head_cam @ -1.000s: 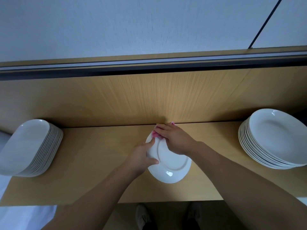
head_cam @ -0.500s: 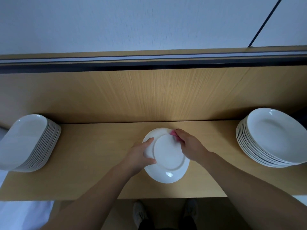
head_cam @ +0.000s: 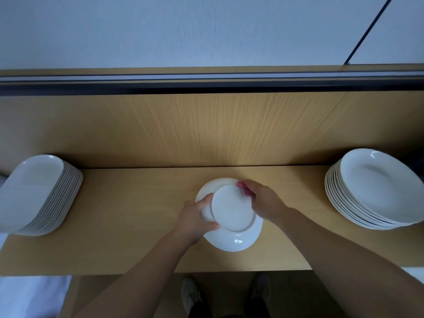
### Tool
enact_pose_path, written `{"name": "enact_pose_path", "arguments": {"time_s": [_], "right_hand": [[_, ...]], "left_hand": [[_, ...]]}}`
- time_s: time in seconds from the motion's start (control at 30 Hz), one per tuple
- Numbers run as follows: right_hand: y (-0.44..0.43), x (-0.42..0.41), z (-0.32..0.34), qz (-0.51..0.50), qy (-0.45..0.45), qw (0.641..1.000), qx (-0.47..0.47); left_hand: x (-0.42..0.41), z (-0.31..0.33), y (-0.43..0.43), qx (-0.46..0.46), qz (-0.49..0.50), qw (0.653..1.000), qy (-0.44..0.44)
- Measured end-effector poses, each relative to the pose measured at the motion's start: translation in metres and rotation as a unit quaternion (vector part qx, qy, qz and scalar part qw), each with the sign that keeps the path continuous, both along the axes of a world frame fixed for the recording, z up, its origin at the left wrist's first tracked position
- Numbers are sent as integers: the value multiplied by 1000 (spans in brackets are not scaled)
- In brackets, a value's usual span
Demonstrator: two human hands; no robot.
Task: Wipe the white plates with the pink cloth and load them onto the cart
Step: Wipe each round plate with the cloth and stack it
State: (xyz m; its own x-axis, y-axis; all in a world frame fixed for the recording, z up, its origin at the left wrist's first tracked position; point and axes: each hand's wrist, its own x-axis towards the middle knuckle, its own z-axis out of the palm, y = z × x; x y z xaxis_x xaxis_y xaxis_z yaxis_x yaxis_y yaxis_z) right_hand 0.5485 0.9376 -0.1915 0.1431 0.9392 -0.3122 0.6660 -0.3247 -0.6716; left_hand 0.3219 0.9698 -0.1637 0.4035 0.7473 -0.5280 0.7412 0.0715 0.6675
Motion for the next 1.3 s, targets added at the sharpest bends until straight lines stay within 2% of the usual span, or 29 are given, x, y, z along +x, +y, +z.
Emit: {"name": "enact_pose_path", "arguments": {"time_s": [0.07, 0.17, 0.27, 0.33, 0.6, 0.73, 0.83, 0.97, 1.1, 1.2, 1.3], "right_hand": [[-28, -3, -1, -74, 17, 997, -1], [-66, -17, -8, -97, 18, 995, 9], [-75, -24, -12, -133, 29, 990, 39], [-66, -21, -8, -151, 3, 986, 67], [-57, -21, -13, -115, -77, 987, 86], [-86, -56, -27, -153, -121, 977, 92], [-105, -74, -24, -142, -87, 977, 130], [-101, -49, -18, -136, -40, 980, 143], [-88, -26, -18, -101, -56, 982, 147], [-80, -18, -24, -98, -67, 984, 130], [-81, -37, -24, -105, -96, 977, 160]], "left_hand": [[0, -6, -2, 8, 14, 1000, 7], [7, -8, -6, 23, 49, 998, 12], [9, -5, -12, 27, 47, 998, -26], [7, -6, -12, 21, 60, 996, -64], [12, -13, -14, 15, 124, 988, -90], [19, -16, -23, 8, 147, 983, -107], [22, -20, -28, 5, 152, 982, -110], [22, -21, -32, 9, 152, 981, -123], [21, -21, -27, 20, 154, 978, -140], [24, -19, -22, -17, 160, 972, -172], [28, -21, -24, -29, 162, 968, -189]]}}
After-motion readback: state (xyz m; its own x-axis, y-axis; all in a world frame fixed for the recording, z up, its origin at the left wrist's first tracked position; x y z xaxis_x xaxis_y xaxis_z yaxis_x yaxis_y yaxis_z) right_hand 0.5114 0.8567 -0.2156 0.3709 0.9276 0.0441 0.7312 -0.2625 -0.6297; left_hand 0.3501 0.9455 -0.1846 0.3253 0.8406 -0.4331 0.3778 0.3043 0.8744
